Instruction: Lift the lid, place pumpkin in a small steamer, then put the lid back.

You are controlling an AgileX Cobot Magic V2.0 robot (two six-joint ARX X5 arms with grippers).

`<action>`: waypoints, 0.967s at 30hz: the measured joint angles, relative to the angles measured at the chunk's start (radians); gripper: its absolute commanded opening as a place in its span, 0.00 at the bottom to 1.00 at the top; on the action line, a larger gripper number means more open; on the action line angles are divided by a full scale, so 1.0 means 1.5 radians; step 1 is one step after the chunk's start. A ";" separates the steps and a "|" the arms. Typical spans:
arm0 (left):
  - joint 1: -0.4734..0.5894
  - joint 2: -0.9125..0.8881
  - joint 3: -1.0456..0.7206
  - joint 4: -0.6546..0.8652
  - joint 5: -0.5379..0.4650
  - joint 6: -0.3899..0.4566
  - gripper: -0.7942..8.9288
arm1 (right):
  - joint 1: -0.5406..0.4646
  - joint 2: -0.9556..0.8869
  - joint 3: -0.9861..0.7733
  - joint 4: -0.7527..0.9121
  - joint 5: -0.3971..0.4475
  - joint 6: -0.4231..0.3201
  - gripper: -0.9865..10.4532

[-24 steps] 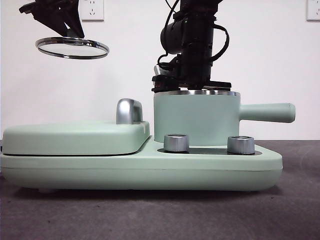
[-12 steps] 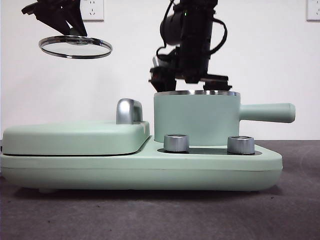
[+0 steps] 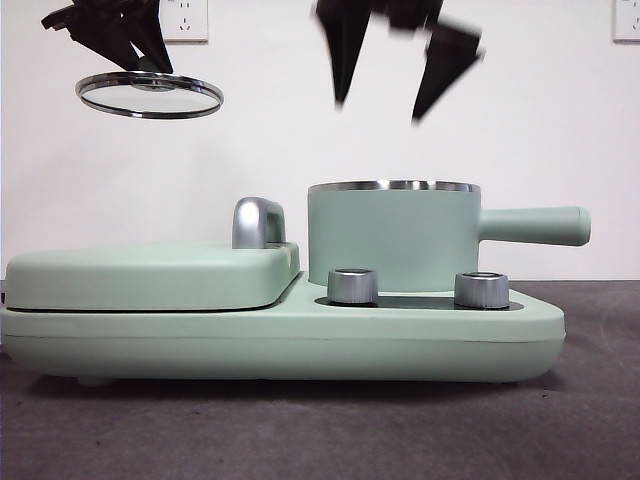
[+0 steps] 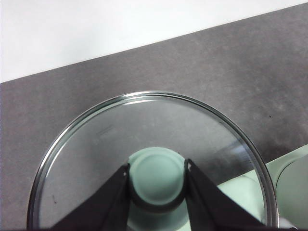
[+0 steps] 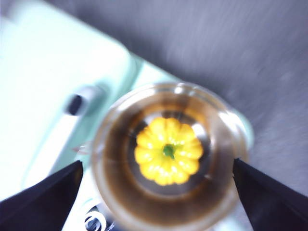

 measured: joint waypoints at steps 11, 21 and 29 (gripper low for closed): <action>-0.014 0.000 0.000 -0.006 0.000 0.000 0.10 | 0.001 -0.258 -0.111 0.000 -0.001 0.000 0.52; -0.052 0.000 0.000 -0.007 0.000 0.000 0.10 | 0.007 -0.554 -0.372 0.000 0.037 0.000 0.52; -0.096 0.000 0.000 -0.023 0.000 0.000 0.10 | 0.007 -0.810 -0.594 0.089 0.018 0.018 0.52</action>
